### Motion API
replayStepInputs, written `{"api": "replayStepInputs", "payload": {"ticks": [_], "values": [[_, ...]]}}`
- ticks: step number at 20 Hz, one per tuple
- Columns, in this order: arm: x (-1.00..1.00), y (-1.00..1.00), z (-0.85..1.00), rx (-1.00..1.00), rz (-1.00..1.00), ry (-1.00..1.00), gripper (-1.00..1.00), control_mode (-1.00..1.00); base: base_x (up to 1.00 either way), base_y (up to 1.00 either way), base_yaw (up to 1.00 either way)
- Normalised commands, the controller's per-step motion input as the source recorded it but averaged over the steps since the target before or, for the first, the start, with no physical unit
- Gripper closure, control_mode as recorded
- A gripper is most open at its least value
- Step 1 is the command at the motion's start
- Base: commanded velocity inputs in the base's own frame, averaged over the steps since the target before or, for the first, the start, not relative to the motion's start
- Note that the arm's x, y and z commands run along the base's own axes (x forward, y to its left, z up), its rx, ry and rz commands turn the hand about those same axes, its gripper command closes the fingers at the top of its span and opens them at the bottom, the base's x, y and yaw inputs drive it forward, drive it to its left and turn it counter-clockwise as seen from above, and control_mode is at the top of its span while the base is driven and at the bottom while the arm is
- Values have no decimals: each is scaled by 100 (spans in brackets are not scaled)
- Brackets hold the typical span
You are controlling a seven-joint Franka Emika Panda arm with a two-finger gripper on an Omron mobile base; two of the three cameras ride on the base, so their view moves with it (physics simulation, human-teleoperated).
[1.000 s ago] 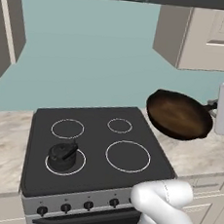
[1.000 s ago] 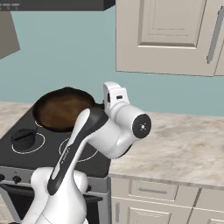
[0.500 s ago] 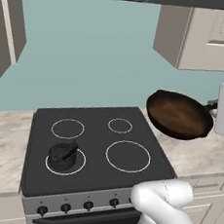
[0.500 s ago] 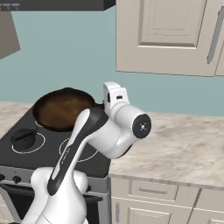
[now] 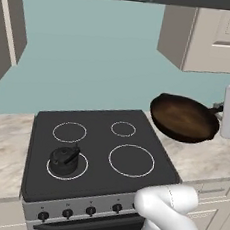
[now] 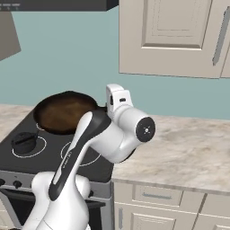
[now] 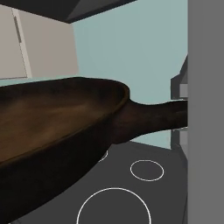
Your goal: Pick the pan from the cabinet and place it on the stove. Then turn on the stove burner for the pan.
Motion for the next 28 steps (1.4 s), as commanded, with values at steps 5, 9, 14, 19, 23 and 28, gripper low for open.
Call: {"api": "replayStepInputs", "payload": {"ticks": [5, 9, 14, 19, 23, 28], "values": [[0, 0, 0, 0, 0, 0, 100, 100, 0, 0, 0], [0, 0, 0, 0, 0, 0, 100, 100, 0, 0, 0], [0, 0, 0, 0, 0, 0, 100, 100, 0, -26, 0], [0, 0, 0, 0, 0, 0, 100, 100, 0, -46, 0], [0, 0, 0, 0, 0, 0, 100, 100, 2, -20, 0], [0, 0, 0, 0, 0, 0, 100, 100, 5, 0, 0]]}}
